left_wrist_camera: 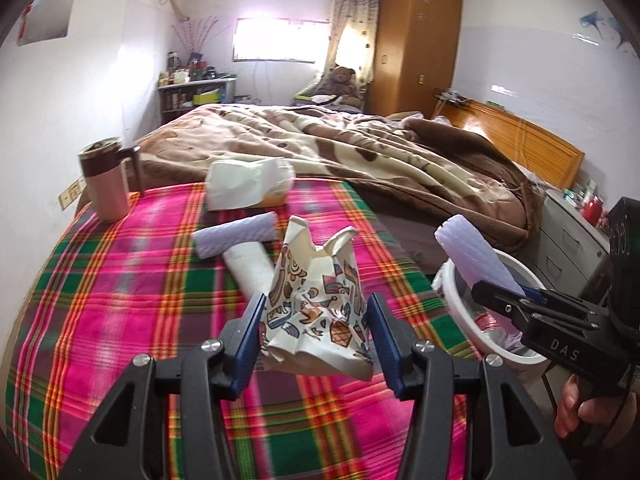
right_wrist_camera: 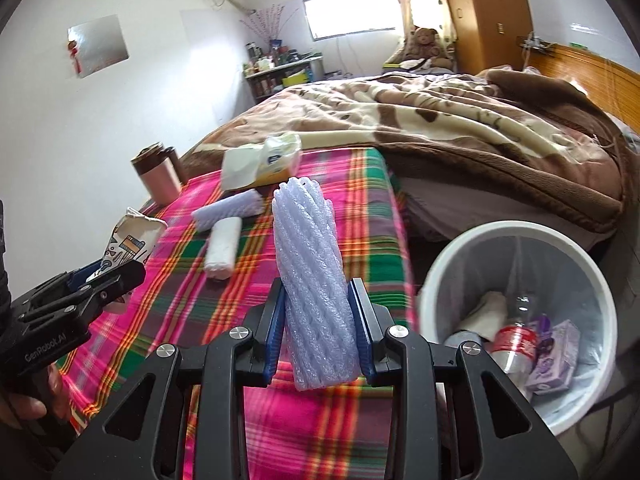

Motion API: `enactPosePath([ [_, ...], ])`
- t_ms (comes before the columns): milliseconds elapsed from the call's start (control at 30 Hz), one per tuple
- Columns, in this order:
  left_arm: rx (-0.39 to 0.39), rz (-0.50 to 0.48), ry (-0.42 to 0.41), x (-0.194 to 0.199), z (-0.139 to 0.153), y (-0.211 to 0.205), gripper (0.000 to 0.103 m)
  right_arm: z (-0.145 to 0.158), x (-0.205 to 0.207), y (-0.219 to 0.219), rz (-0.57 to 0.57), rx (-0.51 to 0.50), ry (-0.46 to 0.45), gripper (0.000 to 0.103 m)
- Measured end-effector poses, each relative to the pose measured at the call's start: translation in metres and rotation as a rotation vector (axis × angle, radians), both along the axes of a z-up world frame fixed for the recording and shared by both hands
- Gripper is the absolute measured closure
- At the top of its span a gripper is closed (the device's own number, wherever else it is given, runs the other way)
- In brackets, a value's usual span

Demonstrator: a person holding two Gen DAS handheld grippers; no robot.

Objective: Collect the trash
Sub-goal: 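Carry the wrapper and mesh sleeve over the bin and open both tools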

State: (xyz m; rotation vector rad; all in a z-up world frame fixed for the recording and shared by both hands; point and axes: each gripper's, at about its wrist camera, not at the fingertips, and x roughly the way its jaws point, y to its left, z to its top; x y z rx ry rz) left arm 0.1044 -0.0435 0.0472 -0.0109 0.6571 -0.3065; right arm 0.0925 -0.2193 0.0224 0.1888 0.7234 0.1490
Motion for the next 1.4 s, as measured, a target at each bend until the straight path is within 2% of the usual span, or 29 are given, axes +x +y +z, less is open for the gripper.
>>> enactPosePath([
  [433, 0.011, -0.179, 0.01, 0.002, -0.003, -0.09, 0.05, -0.002, -0.02, -0.068, -0.182, -0.009, 0.006, 0.071],
  [700, 0.014, -0.273, 0.041, 0.012, -0.01, -0.138, 0.05, -0.013, -0.021, -0.1, -0.272, -0.017, 0.048, 0.071],
  [1000, 0.022, -0.363, 0.081, 0.022, -0.022, -0.189, 0.05, -0.022, -0.019, -0.127, -0.34, -0.032, 0.088, 0.071],
  [1400, 0.023, -0.441, 0.15, 0.042, -0.042, -0.236, 0.05, -0.038, -0.009, -0.149, -0.398, -0.049, 0.161, 0.071],
])
